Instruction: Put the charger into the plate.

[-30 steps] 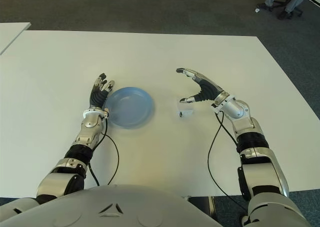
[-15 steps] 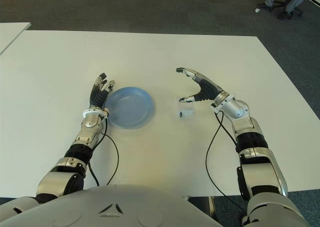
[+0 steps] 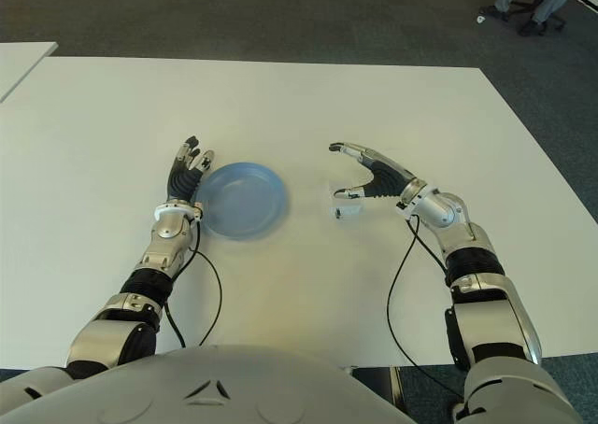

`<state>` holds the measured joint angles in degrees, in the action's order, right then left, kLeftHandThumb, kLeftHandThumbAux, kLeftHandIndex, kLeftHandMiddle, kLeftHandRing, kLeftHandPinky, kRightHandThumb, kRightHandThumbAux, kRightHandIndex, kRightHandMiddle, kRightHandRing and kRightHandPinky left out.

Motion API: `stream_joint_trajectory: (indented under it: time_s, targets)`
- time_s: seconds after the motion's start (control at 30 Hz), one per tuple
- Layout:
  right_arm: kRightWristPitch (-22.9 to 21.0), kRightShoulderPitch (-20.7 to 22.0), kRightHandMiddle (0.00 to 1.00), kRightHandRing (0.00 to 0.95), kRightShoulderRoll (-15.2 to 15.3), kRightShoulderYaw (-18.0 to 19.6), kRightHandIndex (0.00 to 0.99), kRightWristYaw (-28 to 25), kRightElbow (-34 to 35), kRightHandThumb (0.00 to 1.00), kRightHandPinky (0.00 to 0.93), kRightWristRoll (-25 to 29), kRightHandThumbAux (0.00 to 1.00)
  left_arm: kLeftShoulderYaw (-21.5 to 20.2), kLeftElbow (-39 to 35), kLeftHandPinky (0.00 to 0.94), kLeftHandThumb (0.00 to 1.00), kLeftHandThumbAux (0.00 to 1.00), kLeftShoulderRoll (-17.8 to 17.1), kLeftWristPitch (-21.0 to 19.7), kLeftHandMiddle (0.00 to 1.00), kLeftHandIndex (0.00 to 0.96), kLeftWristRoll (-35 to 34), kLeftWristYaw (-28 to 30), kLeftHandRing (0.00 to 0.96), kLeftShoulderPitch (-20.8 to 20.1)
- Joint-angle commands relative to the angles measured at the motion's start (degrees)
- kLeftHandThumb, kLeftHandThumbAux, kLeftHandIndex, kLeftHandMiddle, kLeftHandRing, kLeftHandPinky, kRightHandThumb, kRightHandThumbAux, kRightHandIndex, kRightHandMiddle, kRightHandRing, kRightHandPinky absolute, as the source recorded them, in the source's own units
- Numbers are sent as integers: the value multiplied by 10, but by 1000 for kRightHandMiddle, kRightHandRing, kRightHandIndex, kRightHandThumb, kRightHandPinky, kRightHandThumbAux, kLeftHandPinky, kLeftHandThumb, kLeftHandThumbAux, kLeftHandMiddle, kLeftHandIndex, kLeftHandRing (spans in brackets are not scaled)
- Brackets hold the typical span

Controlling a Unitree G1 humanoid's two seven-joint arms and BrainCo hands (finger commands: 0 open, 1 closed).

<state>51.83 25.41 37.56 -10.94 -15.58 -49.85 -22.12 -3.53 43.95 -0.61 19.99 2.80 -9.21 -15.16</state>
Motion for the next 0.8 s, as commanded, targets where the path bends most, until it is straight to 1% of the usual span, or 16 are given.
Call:
stream_joint_trajectory:
  time_s: [0.03,0.17,0.37,0.57,0.8]
  targets:
    - [-3,30,0,0,6,-30,0,57,-56,370,0,-65,267,0,23,7,0,523,-3,-20,48,31,-2,11,27,14]
    - [-11,45,0,0,5,-53,0,109,-78,359,0,-110,189,0,23,3,0,523,-3,-19,47,31,-3,13,26,14]
    - [-25,61,0,0,4,-88,0,178,-100,348,0,-164,138,-1,23,0,0,523,-4,-18,48,32,-3,14,25,15]
    - [-51,78,0,0,-9,-128,0,249,-132,330,0,-213,119,-1,20,6,0,521,-6,-19,50,34,-3,15,26,17]
    - [-69,95,0,0,-19,-168,0,309,-165,312,0,-246,117,-1,20,18,0,521,-7,-17,55,37,-3,17,33,18]
